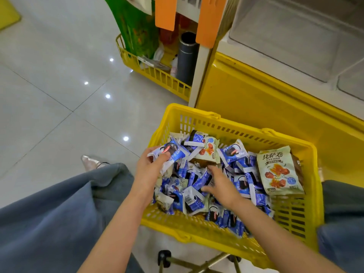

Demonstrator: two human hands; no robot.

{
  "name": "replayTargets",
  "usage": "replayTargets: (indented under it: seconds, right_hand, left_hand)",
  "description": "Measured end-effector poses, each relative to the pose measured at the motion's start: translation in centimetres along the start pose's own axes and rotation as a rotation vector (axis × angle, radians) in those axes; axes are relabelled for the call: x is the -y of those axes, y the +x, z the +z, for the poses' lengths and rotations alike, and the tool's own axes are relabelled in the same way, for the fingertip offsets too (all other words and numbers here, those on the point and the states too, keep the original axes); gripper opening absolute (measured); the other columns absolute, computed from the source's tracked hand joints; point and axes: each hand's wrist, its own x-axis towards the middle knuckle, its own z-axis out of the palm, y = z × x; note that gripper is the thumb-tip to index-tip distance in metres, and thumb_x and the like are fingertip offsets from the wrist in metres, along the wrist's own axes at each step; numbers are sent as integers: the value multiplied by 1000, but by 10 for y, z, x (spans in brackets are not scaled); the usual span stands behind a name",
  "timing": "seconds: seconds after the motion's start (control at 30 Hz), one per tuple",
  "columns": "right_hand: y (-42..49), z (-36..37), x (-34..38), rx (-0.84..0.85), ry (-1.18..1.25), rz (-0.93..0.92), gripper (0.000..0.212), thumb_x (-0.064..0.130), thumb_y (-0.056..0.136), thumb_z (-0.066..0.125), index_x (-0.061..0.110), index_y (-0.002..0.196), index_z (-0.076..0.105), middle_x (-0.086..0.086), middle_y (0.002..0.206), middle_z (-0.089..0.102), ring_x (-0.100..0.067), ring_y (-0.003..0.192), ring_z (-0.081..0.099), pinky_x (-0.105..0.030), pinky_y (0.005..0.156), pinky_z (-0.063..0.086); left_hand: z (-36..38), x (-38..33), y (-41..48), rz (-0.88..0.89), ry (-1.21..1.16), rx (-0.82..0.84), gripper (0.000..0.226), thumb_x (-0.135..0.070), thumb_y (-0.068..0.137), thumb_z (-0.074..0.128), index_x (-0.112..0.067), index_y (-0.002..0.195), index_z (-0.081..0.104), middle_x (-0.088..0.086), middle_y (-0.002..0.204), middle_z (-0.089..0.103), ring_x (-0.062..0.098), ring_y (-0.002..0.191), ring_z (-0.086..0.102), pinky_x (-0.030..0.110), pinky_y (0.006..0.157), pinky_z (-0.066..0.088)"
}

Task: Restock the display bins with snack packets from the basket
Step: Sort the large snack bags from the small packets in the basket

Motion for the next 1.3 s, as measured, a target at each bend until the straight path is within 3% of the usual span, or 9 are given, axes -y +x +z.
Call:
replayTargets:
  seconds: [0.23,0.37,0.5,0.77,0.9,1.0,1.1,1.2,1.3]
  right_hand:
    - [-15,20,-8,-76,-153,9,43,35,78,73,17,111,51,-3,120,53,-20,118,45,-29,94,37]
    - [-29,-20,-12,-121,-67,23,43,41,83,66,18,114,46,-2,103,63,-11,74,58,-26,58,39]
    - [-28,-74,-28,-302,-105,88,61,42,87,60,10,134,41,-14,109,65,-14,66,58,-26,56,37]
    - [-22,-112,-52,-596,-73,81,27,21,93,56,9,116,53,-10,89,66,-19,67,57,-32,61,45]
    - [-19,-122,-45,-649,-102,84,35,12,93,53,7,128,45,-14,119,54,-30,100,56,-46,85,51]
    - [-19,-113,-27,-663,-228,-76,36,14,94,53,5,127,47,-12,123,51,-25,112,48,-36,95,42]
    - [-11,-88,0,-501,-153,-179,36,21,96,50,10,130,46,-5,128,48,-19,109,52,-30,90,43]
    - [11,-56,30,-343,-78,-212,45,25,97,48,9,138,38,-6,136,43,-19,123,45,-25,98,36]
    - [41,-32,56,-250,106,-82,53,29,97,48,1,139,34,-16,141,40,-28,127,44,-31,100,36]
  left_hand:
    - [4,5,-2,10,129,4,20,-23,85,65,-33,100,56,3,107,66,18,93,64,25,68,48]
    - [29,14,0,42,265,59,17,-29,86,64,-34,99,53,-3,108,62,11,85,61,24,67,47]
    - [81,33,10,46,465,204,27,-24,89,61,-18,112,50,-5,113,45,9,92,47,24,75,39]
    - [148,73,16,20,711,392,34,-16,93,55,-4,123,43,14,127,53,25,114,52,21,80,39]
    - [135,61,9,217,948,524,33,-20,95,51,-11,127,47,7,128,47,22,113,50,32,98,41]
    - [98,34,2,495,892,321,28,-23,95,48,-21,123,50,-7,119,47,10,108,49,27,92,42]
    - [44,6,5,711,805,-105,23,-17,93,48,-17,116,53,-7,107,49,11,101,48,23,86,37]
    - [-3,1,16,588,888,-293,27,-14,94,47,-7,120,51,12,114,54,27,106,49,35,90,36]
    - [-23,14,19,316,835,-135,32,-34,99,34,-10,109,53,12,101,61,29,95,57,39,79,42]
